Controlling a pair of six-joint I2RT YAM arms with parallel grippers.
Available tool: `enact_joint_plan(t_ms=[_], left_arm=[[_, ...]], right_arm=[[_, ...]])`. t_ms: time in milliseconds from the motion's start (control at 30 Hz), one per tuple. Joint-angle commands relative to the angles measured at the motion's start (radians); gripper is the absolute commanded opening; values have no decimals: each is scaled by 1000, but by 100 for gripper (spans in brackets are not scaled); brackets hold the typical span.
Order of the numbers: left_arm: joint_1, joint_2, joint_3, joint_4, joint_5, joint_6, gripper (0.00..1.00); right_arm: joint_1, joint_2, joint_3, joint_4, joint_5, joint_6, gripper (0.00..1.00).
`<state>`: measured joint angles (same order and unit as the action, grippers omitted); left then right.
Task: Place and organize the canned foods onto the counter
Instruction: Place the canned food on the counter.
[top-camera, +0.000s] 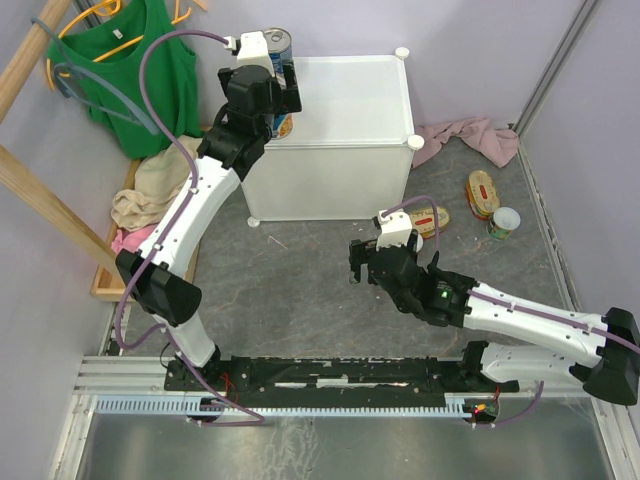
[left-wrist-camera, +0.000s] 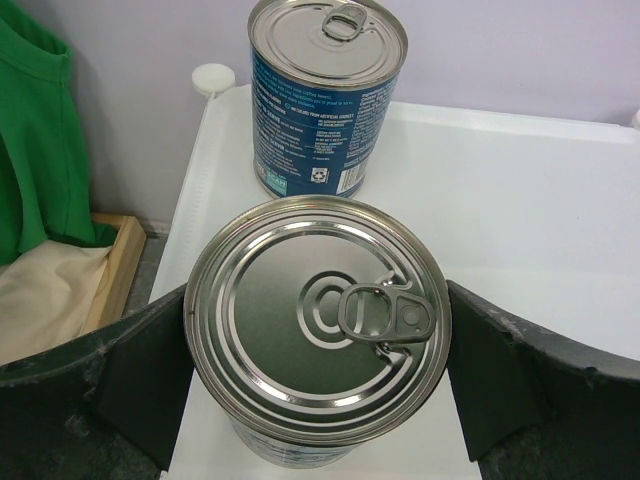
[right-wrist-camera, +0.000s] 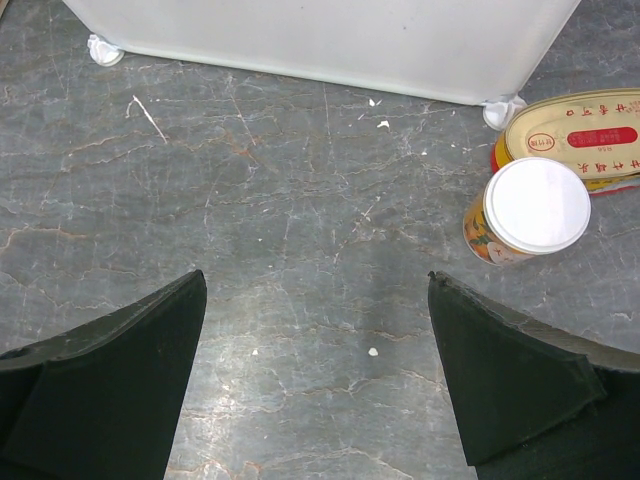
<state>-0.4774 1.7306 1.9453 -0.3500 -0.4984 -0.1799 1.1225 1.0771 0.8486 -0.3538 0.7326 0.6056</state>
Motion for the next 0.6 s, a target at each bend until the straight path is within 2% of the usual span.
enact_joint_plan(t_ms=[0, 567], left_arm=[[-6, -48, -4, -19, -16, 36, 99], [-4, -50, 24, -20, -9, 20, 99]], right_arm=[[-4, 3, 19, 5, 5, 5, 100], [-4, 20, 12, 48, 1, -10, 100]])
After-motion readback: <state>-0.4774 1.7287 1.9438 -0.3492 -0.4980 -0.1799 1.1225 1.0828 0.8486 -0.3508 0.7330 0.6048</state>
